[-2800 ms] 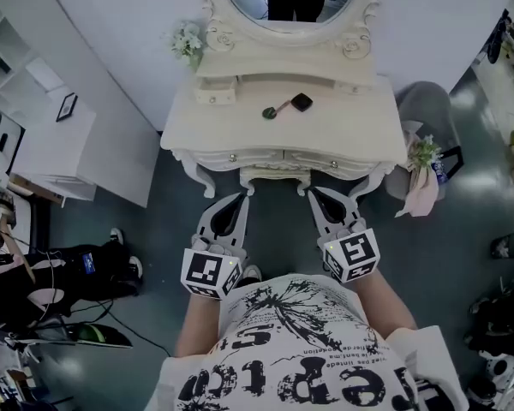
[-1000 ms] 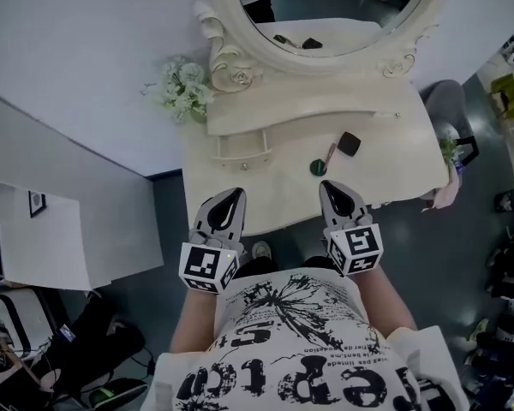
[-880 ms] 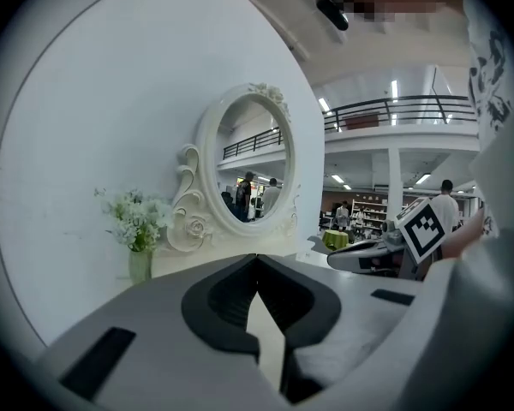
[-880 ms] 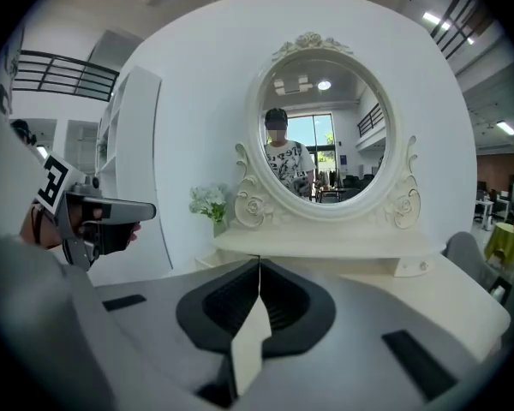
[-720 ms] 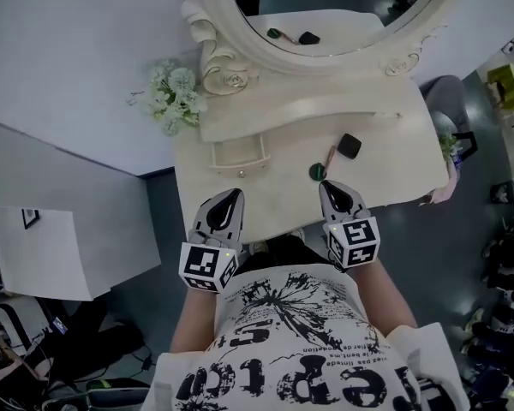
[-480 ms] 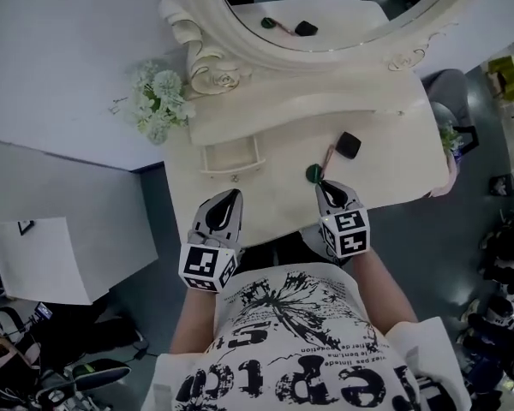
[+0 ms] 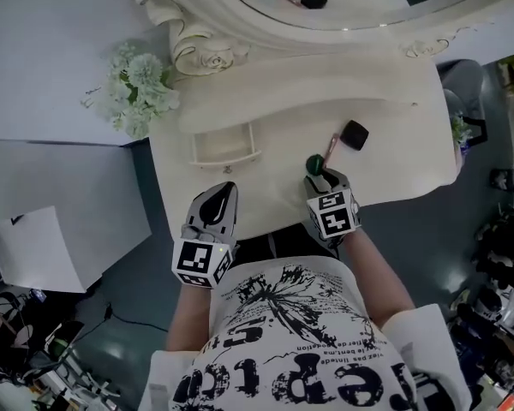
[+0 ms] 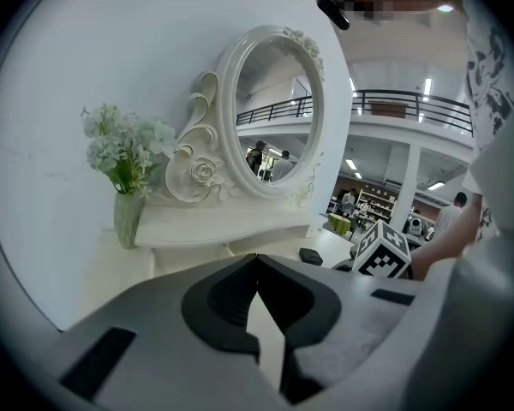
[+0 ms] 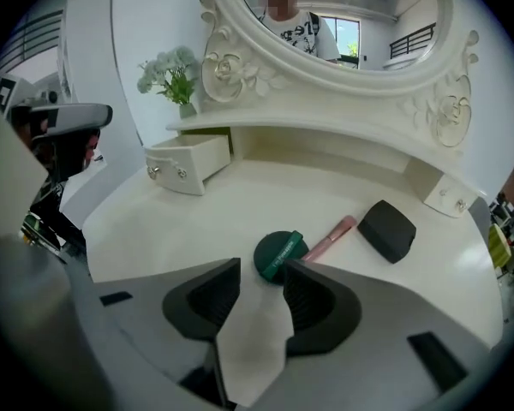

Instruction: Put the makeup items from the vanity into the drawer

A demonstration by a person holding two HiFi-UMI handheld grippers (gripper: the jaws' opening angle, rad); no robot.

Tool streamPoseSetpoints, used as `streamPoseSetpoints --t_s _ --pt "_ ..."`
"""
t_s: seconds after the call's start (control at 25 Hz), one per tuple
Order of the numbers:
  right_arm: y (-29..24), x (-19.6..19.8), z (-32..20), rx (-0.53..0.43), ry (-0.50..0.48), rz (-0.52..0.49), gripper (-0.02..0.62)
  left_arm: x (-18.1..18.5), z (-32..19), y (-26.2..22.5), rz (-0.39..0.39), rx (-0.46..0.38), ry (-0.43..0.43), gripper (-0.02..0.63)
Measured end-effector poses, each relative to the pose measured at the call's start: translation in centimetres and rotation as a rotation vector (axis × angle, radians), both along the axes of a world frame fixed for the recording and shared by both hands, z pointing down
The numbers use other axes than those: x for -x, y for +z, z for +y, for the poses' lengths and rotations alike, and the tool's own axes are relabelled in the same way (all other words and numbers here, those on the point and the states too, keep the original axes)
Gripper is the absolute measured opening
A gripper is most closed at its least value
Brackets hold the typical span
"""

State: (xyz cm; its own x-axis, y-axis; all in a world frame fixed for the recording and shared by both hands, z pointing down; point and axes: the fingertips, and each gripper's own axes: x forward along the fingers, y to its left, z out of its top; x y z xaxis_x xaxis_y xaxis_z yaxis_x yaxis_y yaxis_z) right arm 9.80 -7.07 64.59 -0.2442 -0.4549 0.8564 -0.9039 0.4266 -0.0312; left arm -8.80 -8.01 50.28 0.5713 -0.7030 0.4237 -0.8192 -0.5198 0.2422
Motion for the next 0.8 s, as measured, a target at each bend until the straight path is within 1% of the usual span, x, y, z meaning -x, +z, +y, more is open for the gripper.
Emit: streamPoseSetpoints --t_s 0.12,0.2,0.32,0.4,0.44,0.48,0.68,0.8 --pt "0.4 -0.3 -0.6 -0.004 0.007 0.046 0.151 -0.1 0.0 0.2 0.001 0.006 -0.003 0.02" --pt "0.5 -0.3 -0.6 0.011 0.011 0.067 0.149 -0.2 0.1 0.3 0.004 0.011 -0.005 0.019" --pt "0.7 -0.5 -0.7 0.029 0.032 0.06 0.138 -0.2 0.2 0.3 0.005 0.013 -0.01 0.018" --pt "0.7 -1.0 -0.9 0.019 0.029 0.079 0.088 -0.2 0.3 0.3 0.006 0.013 -0.013 0.02" --pt "0.7 -1.3 -1.1 0.014 0.021 0.09 0.035 -0.3 0.3 0.2 0.006 0.012 -0.013 0.02" --pt "0.7 -1.5 -1.1 0.015 0.012 0.091 0.032 -0.4 0.3 0.0 0.007 0.01 -0.013 0.018" --pt "0.3 -1.5 -0.8 0.041 0.006 0.031 0.029 -0.4 0.3 -0.6 0.008 -0.004 -0.015 0.018" --pt "-1.3 -0.6 -0.7 0.021 0.002 -0.023 0.029 -0.3 0.3 -1.0 0.011 -0.017 -0.02 0.02"
